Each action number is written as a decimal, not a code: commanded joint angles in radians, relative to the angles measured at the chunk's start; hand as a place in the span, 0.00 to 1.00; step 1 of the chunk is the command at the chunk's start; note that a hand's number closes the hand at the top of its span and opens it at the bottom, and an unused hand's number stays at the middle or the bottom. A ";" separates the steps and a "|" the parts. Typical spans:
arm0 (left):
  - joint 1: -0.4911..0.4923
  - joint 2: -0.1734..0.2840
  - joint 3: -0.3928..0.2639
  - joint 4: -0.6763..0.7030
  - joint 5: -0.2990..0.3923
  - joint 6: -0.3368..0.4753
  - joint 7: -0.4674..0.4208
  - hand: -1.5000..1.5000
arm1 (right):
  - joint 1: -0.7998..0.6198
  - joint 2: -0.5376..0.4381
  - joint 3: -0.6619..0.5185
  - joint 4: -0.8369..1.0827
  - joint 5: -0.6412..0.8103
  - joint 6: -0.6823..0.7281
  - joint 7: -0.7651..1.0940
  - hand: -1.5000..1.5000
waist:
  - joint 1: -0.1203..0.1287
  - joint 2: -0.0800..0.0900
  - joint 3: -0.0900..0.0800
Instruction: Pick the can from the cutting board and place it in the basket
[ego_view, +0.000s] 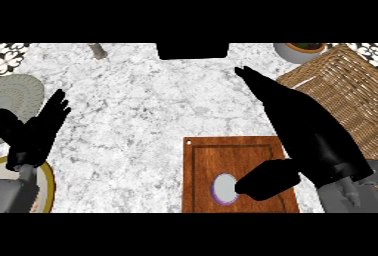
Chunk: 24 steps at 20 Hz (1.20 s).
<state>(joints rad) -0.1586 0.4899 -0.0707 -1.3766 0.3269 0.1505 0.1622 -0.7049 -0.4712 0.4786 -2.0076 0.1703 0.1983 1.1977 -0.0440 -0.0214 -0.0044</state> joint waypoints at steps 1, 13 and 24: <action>0.018 0.024 0.014 -0.024 0.011 -0.026 0.012 0.50 | -0.027 -0.035 -0.090 -0.125 -0.172 0.108 0.287 0.00 | 0.012 0.002 0.002; 0.014 -0.007 0.041 0.021 0.000 -0.065 -0.036 0.50 | 0.399 -0.159 -0.087 -0.531 0.007 -0.057 0.187 0.00 | 0.024 0.016 0.004; -0.023 -0.071 0.009 0.036 -0.073 -0.041 -0.029 0.50 | 0.662 0.040 0.186 -0.198 0.515 -0.315 -0.282 0.00 | 0.037 0.020 0.005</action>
<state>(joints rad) -0.1875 0.4315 -0.0559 -1.3480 0.2706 0.1161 0.1411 -0.1317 -0.4936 0.5925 -2.2941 0.5177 0.0076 1.0053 -0.0112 -0.0028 0.0002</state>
